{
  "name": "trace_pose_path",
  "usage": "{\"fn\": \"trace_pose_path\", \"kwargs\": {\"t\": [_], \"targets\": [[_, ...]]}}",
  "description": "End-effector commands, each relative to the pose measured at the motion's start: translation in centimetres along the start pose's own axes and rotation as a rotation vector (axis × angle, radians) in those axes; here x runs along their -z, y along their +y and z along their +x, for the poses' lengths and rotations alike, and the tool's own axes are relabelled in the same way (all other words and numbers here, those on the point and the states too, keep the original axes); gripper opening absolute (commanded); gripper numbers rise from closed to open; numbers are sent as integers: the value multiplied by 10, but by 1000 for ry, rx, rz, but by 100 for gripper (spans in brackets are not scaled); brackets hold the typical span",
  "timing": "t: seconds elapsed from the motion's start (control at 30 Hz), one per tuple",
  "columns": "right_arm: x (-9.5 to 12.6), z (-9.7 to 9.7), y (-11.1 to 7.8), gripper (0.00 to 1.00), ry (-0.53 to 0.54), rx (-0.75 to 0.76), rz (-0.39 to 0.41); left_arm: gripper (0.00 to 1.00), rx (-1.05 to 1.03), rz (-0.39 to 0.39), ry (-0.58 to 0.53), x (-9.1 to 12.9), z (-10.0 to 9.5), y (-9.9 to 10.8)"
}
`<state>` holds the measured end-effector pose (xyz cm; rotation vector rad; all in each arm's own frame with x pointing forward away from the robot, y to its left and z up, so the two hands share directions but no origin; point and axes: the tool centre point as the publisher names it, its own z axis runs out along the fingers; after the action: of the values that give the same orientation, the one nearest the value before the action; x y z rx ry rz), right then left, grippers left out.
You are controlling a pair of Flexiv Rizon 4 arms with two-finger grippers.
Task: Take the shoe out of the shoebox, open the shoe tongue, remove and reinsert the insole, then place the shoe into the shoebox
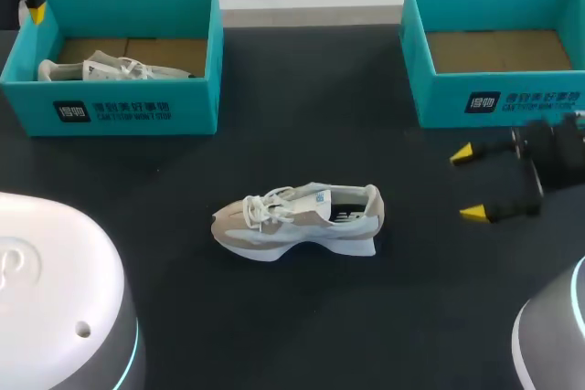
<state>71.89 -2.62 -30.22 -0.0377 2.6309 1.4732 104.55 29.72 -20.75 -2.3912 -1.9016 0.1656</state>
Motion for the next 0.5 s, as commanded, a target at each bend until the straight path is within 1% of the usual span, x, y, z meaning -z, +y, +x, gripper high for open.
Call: {"fn": "trace_pose_path", "kwargs": {"t": [0.03, 0.17, 0.2, 0.23, 0.37, 0.5], "targets": [[-9, 0, -20, 100, -22, -9, -45, 100, -1, 2, 1, 1, 1, 0], [-15, -2, -32, 100, -51, -16, -89, 100, -1, 2, 1, 1, 1, 0], [-17, -3, -35, 100, -76, -13, -99, 100, -1, 2, 1, 1, 1, 0], [-18, -3, -36, 100, -76, -12, -110, 100, -1, 2, 1, 1, 1, 0], [-25, -7, -42, 100, -67, -20, -110, 100, -1, 2, 1, 1, 1, 0], [-29, -9, -46, 100, -64, -42, -135, 100, -1, 2, 1, 1, 1, 0]]}}
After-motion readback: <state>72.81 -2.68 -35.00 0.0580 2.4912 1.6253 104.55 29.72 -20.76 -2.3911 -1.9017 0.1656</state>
